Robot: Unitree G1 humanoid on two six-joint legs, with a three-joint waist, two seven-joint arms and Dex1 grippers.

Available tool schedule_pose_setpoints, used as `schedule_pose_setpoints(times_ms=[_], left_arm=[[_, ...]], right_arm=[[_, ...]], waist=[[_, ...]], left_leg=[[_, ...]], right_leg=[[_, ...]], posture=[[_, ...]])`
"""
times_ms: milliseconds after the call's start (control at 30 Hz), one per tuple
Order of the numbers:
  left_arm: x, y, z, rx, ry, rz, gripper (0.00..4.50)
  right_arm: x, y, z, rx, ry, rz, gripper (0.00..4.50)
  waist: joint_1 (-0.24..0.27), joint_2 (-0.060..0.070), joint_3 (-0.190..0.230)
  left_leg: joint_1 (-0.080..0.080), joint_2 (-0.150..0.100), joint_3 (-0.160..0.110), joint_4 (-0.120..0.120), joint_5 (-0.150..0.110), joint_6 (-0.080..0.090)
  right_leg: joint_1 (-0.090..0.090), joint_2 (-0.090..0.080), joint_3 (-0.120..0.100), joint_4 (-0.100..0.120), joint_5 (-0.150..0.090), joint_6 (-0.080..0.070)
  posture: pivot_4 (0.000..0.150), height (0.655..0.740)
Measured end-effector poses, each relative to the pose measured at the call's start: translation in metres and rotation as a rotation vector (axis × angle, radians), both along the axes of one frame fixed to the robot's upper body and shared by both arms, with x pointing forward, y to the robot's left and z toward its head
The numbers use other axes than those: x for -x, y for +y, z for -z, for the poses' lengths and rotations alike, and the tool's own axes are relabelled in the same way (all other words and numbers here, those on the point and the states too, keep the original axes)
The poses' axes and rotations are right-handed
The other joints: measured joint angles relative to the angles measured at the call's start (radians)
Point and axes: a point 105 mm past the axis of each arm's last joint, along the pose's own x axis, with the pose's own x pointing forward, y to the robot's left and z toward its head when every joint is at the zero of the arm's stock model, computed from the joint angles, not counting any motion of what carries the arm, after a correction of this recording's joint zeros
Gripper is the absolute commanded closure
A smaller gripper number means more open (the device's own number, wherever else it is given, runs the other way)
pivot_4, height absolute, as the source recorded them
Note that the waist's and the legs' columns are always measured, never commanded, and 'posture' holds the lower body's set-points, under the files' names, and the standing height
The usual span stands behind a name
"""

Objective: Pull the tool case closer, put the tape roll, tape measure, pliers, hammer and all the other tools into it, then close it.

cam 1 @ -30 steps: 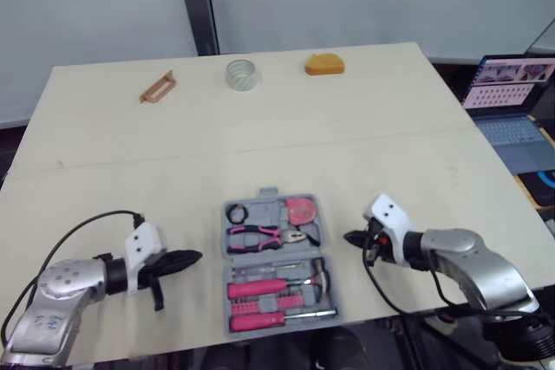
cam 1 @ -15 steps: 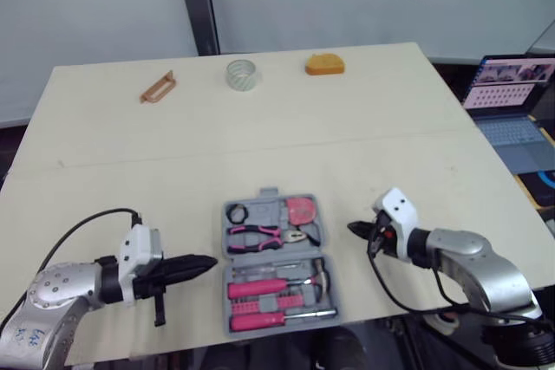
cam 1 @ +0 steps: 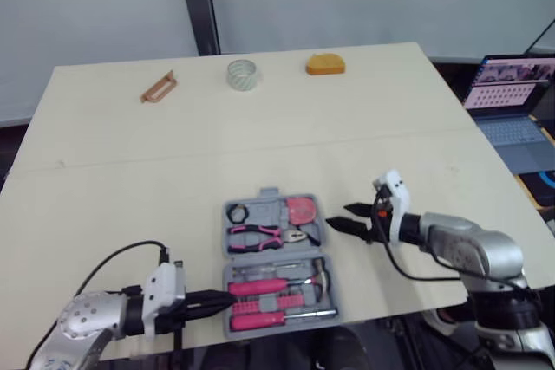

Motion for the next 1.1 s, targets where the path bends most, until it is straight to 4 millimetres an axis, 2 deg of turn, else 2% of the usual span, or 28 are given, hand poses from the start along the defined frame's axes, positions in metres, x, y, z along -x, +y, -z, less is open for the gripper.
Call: schedule_pose_setpoints(times_ms=[267,567,833,1100], left_arm=[[-0.004,-0.006,0.025,-0.017,0.012,-0.042,4.5],[-0.007,-0.004,0.043,-0.044,0.029,-0.069,4.5],[-0.011,-0.003,0.048,-0.055,0.032,-0.088,4.5],[-0.01,-0.004,0.049,-0.073,0.024,-0.085,4.5]], right_arm=[[-0.012,-0.005,0.005,-0.132,0.156,0.069,0.07],[-0.014,0.005,0.01,-0.23,0.265,0.063,0.07],[-0.02,0.007,0.025,-0.246,0.337,0.084,0.07],[-0.038,0.023,0.023,-0.261,0.307,0.05,0.07]], waist=[[-0.003,0.0,0.0],[-0.003,0.001,0.0],[-0.008,0.001,0.0],[-0.011,0.002,-0.001]], left_leg=[[0.0,0.0,0.0,0.0,0.0,0.0],[0.0,0.0,0.0,0.0,0.0,0.0],[0.0,0.0,0.0,-0.001,0.0,0.0],[0.001,0.0,0.0,0.0,0.0,0.0]], right_leg=[[0.0,0.0,0.0,0.0,0.0,0.0],[0.0,0.0,0.0,0.0,0.0,0.0],[-0.001,0.0,0.0,0.0,0.0,0.0],[-0.001,0.0,0.0,0.001,0.0,0.0]], posture=[[0.15,0.74],[0.15,0.74],[0.15,0.74],[0.15,0.74]])
